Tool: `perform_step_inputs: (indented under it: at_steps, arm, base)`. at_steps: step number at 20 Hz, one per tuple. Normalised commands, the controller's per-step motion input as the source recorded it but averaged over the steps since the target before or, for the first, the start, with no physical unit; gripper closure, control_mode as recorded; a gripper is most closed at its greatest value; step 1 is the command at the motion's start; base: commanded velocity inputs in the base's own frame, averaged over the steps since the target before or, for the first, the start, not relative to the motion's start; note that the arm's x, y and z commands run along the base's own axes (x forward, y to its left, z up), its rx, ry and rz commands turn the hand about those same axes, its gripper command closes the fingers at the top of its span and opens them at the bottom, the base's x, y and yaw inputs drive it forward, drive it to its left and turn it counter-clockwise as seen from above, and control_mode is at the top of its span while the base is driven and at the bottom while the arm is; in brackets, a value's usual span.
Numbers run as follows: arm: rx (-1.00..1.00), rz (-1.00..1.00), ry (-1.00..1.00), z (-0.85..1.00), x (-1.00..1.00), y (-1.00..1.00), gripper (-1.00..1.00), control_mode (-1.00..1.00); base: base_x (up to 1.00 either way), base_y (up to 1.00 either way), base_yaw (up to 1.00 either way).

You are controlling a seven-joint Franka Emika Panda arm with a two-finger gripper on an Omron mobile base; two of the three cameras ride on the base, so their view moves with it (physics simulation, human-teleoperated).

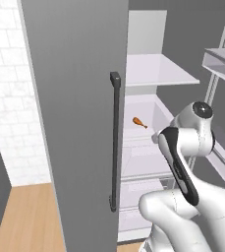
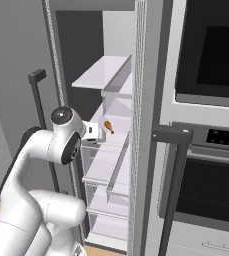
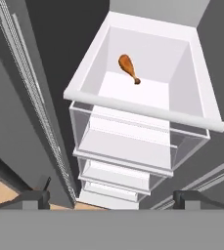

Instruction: Place one avocado and one chicken drumstick in each tupperware on the nearby counter, to pack two identical lunches.

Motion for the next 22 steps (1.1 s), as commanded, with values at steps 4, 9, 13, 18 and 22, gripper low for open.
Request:
perform_step_inputs:
  at_steps: [4, 9, 13, 18, 22]
  arm:
    - [0.0, 0.01, 0.0, -0.15, 0.58, -0.14, -1.0, -1.0]
    - [0.0, 0.09, -0.01, -0.14, 0.58, -0.01, -1.0, -1.0]
    - [0.0, 0.11, 0.0, -0.16, 0.58, -0.02, -1.0, -1.0]
    - [0.0, 0.08, 0.0, -0.14, 0.61, -0.07, -1.0, -1.0]
    - [0.0, 0.03, 0.0, -0.1, 0.61, -0.04, -1.0, -1.0]
  base:
    - [0.0, 0.0, 0.0]
    - [0.0, 0.0, 0.0]
    - [0.0, 0.0, 0.0]
    - [0.0, 0.0, 0.0]
    - [0.0, 0.0, 0.0]
